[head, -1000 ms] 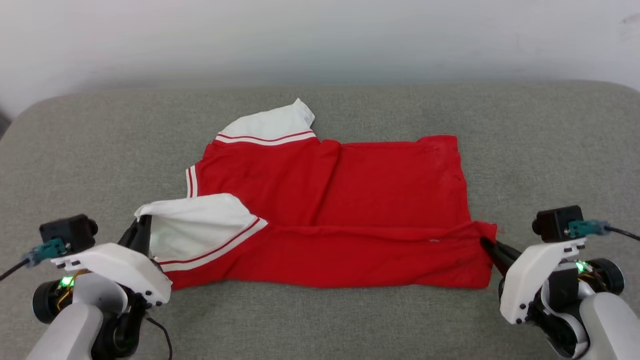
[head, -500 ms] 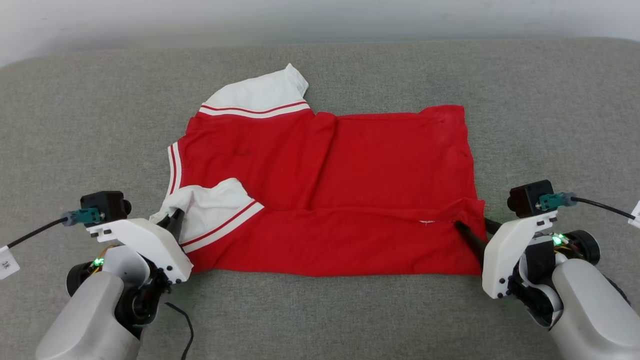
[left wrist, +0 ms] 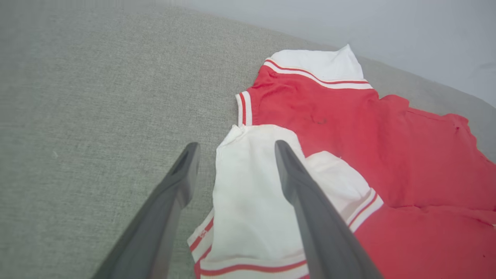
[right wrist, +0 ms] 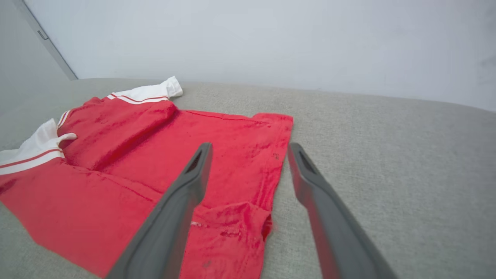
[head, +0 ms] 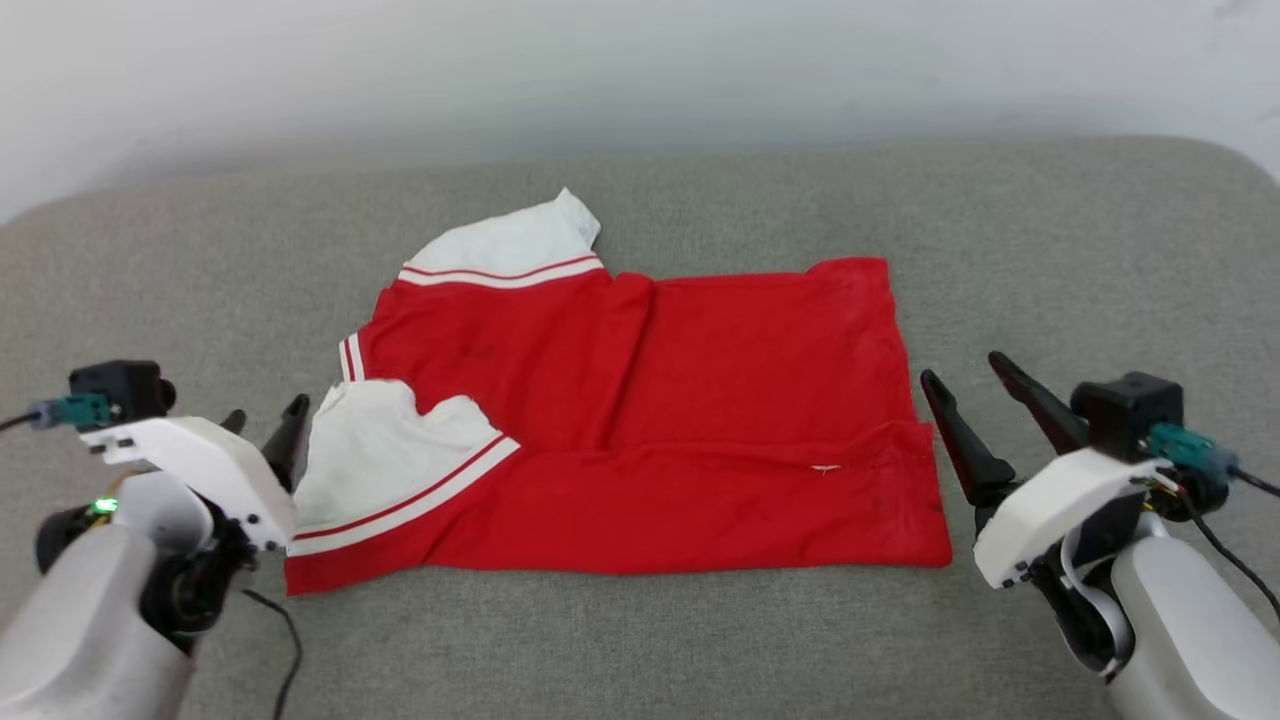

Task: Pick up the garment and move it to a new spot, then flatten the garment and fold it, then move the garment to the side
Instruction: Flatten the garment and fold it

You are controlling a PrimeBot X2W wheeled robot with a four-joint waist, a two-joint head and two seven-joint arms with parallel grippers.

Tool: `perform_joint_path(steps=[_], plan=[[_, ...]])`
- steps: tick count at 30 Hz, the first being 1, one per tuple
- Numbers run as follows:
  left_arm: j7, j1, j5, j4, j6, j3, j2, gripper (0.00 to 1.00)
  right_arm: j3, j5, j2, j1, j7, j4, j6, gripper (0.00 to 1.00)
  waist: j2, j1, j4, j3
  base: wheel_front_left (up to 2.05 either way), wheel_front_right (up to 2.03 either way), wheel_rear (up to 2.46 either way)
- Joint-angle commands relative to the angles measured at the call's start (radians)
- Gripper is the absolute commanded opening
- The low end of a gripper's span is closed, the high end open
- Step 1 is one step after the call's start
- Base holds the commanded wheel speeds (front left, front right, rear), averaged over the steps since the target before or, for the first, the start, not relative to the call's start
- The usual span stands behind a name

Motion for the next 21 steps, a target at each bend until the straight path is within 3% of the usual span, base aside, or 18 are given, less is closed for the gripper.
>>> perform_joint_path(steps=[1, 6, 12, 16, 21], plan=[[0.016, -0.010, 0.006, -0.009, -0.003, -0.003, 0.018, 1.00, -0.012, -0.011, 0.008, 0.020, -0.017, -0.014, -0.001, 1.00, 0.0000, -0.0001, -0.010, -0.025, 0.00, 0.00, 0.00], [0.174, -0.001, 0.006, -0.056, -0.013, -0.038, 0.108, 1.00, -0.087, -0.075, 0.039, 0.091, -0.056, -0.103, -0.001, 1.00, 0.0000, -0.0001, -0.035, -0.052, 0.00, 0.00, 0.00], [0.429, 0.027, -0.048, -0.084, -0.018, -0.074, 0.206, 1.00, -0.149, -0.146, 0.100, 0.176, -0.023, -0.261, -0.001, 1.00, 0.0000, -0.0001, -0.082, -0.031, 0.00, 0.00, 0.00], [0.536, 0.059, -0.092, -0.093, 0.022, -0.071, 0.236, 1.00, -0.162, -0.164, 0.123, 0.214, 0.006, -0.348, -0.001, 1.00, 0.0000, -0.0001, -0.113, -0.004, 0.00, 0.00, 0.00], [0.591, 0.095, -0.142, -0.099, 0.054, -0.062, 0.222, 1.00, -0.172, -0.176, 0.140, 0.235, 0.034, -0.408, -0.001, 1.00, 0.0000, -0.0001, -0.135, 0.024, 0.00, 0.00, 0.00]])
